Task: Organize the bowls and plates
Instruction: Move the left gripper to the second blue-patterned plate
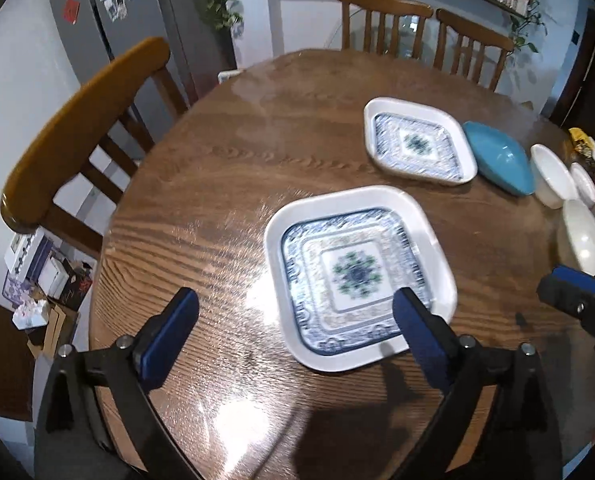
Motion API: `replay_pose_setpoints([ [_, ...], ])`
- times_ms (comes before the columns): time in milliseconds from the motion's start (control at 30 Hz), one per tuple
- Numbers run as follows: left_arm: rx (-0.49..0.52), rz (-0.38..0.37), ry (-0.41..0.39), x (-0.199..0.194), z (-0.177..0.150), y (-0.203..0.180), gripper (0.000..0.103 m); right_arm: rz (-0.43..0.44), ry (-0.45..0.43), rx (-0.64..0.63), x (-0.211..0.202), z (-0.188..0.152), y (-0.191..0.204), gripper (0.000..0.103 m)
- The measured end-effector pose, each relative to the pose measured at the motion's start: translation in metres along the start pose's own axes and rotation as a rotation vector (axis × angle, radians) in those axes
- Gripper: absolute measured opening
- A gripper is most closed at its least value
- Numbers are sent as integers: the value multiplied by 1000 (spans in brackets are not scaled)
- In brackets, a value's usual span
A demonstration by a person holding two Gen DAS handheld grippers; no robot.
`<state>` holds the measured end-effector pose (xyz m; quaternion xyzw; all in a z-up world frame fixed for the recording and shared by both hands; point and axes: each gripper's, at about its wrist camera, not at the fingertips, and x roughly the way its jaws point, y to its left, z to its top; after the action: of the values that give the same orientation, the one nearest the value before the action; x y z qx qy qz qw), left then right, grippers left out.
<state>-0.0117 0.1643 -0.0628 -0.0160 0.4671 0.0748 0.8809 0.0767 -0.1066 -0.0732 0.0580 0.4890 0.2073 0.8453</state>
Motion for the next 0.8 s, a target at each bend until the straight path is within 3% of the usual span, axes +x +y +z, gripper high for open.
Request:
replay_pose_setpoints([
  [500, 101, -69, -189, -83, 60, -61, 102, -1, -191, 14, -97, 47, -22, 45],
  [800, 109, -66, -269, -98, 124, -67, 102, -4, -243, 3, -111, 97, -15, 45],
])
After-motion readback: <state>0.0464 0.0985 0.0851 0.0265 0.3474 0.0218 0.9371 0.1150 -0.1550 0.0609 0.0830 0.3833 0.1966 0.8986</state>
